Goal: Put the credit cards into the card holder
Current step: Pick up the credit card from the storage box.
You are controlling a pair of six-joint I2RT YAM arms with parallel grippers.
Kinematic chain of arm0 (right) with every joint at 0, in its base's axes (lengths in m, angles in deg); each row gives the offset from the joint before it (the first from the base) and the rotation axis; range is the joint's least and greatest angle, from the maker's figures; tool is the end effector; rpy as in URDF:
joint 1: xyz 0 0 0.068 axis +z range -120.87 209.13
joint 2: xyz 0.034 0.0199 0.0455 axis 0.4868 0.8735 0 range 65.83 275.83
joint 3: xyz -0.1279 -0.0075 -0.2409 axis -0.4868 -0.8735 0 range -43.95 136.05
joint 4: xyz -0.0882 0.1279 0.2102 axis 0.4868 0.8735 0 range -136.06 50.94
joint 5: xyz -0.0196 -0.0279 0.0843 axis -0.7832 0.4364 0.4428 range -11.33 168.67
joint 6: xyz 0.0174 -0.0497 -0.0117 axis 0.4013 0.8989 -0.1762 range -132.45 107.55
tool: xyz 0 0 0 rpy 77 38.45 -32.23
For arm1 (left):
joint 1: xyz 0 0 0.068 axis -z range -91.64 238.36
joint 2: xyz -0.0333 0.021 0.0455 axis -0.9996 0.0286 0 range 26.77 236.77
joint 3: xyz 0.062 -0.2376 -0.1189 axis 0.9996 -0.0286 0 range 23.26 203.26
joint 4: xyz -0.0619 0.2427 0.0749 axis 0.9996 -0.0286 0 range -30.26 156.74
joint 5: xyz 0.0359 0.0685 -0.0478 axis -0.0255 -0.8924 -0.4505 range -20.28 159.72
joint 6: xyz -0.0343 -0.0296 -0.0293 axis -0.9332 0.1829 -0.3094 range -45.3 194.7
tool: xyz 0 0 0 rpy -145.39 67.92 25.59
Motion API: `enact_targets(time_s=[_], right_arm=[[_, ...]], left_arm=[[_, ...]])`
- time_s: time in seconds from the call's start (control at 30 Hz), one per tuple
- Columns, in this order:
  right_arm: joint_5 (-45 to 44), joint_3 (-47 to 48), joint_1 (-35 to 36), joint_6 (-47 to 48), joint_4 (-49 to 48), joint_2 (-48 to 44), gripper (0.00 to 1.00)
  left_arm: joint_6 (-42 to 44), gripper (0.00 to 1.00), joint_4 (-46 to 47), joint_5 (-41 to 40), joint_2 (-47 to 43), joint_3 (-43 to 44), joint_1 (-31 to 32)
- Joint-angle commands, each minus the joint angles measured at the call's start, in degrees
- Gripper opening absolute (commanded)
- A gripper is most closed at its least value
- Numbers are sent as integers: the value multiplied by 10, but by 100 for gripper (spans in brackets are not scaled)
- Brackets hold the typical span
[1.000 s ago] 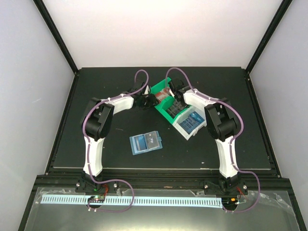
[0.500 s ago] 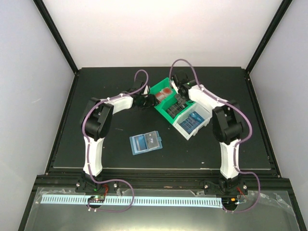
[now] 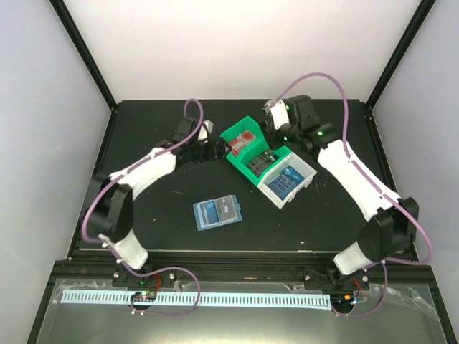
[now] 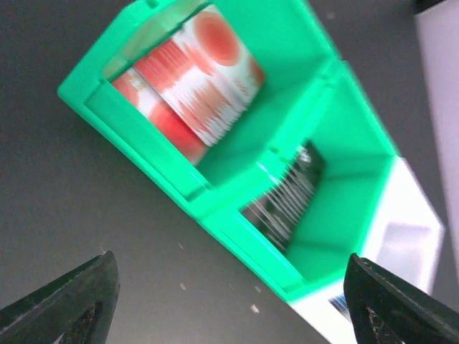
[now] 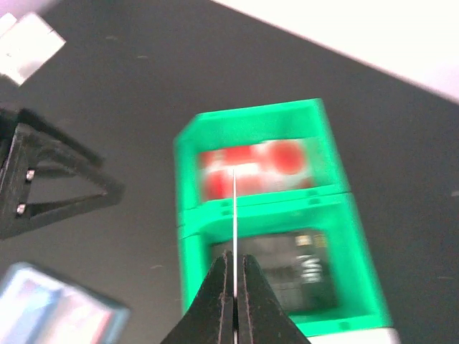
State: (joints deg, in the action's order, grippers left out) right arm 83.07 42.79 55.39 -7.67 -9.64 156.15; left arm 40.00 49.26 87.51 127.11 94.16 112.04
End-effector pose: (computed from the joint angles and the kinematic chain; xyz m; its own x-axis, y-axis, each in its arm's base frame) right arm 0.3159 0.1588 0.3517 -0.5334 -0.3556 -0.7675 -0.5401 0.8415 -0.0145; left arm 0.3473 -0.1642 0.2263 -0.8763 -0.2076 -0.4347 0.0908 0.8150 -0.5723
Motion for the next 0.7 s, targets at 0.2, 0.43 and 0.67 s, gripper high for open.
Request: enact_targets(time_s=[0.2, 0.43, 0.67], right_arm=[[427, -245, -1, -287, -276, -143, 1], [533, -355, 13, -468, -506, -196, 1], [562, -376, 58, -509, -540, -198, 1]], left_arm=[[27, 99, 121, 226, -335, -247, 6], [-80, 97, 219, 317, -468, -353, 29], [-200, 80, 348, 321, -492, -389, 48]])
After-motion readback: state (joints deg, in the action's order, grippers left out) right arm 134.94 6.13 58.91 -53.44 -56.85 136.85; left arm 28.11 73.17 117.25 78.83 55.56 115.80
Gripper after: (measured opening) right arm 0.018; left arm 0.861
